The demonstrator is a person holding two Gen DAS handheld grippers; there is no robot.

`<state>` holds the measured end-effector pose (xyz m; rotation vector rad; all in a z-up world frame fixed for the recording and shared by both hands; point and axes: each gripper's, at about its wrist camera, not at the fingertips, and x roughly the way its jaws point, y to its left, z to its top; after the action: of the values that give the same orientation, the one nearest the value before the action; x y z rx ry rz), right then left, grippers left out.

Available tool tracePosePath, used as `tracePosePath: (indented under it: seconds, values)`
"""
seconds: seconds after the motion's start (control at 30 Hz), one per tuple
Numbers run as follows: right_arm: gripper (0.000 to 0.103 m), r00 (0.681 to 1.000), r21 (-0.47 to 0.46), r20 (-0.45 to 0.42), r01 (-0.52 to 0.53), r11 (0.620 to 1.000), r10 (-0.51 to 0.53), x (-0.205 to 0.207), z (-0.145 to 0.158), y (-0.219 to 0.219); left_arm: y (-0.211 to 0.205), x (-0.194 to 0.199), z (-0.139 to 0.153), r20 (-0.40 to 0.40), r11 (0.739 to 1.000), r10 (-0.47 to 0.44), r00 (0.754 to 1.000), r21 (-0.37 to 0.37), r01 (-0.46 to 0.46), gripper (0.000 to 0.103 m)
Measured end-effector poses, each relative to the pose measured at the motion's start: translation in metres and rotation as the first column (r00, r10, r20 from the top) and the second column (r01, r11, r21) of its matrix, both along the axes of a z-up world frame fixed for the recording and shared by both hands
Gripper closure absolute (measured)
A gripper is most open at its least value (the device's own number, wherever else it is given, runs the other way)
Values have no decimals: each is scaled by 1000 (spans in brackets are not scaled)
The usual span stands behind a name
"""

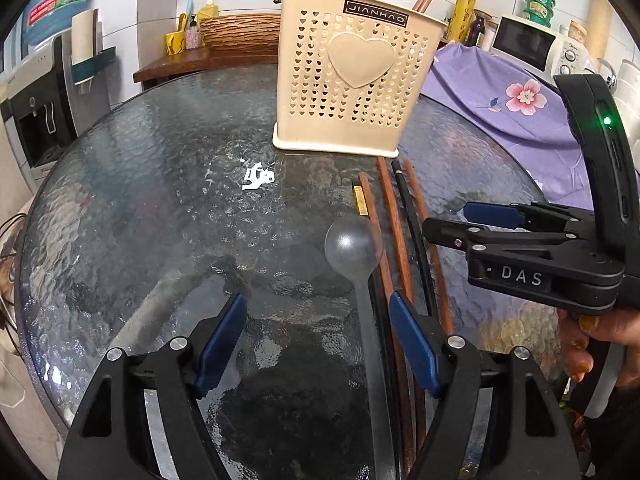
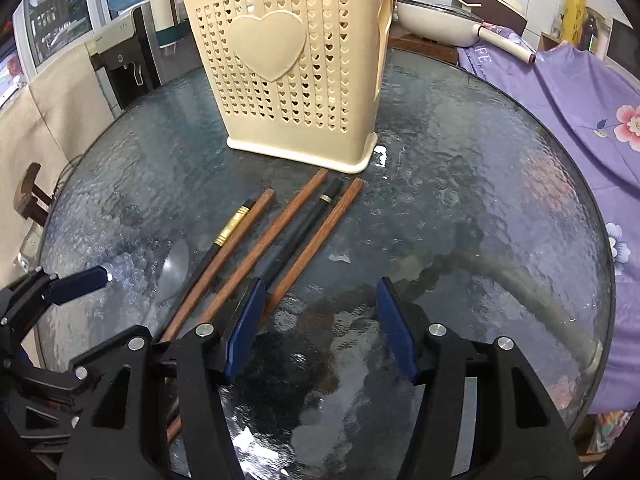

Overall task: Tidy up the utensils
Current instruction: 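Move both open tools back toward the remaining chopsticks and spoon, then grasp the silver spoon with the left tool while the right tool grasps a wooden chopstick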

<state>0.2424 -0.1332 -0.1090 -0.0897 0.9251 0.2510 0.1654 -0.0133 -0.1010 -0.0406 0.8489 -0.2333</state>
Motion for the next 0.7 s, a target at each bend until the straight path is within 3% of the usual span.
tracePosePath:
  seconds: [0.17, 0.3, 0.53, 0.7]
  values:
    - [47, 1000, 5, -14, 22, 1000, -22, 2, -1, -16, 0, 1, 0, 1, 1000, 3, 1000, 15, -3, 33]
    - [54, 1000, -7, -13, 25, 1000, -25, 4, 0, -20, -1, 3, 1, -4, 1000, -1, 1000, 21, 1, 35]
    - [55, 1000, 2, -9, 22, 1000, -22, 6, 0, -20, -10, 11, 7, -4, 999, -32, 999, -31, 32, 35]
    - [61, 1000, 24, -16, 27, 999, -26, 10, 1, -25, -14, 28, 7, -20, 996, -48, 999, -74, 47, 39]
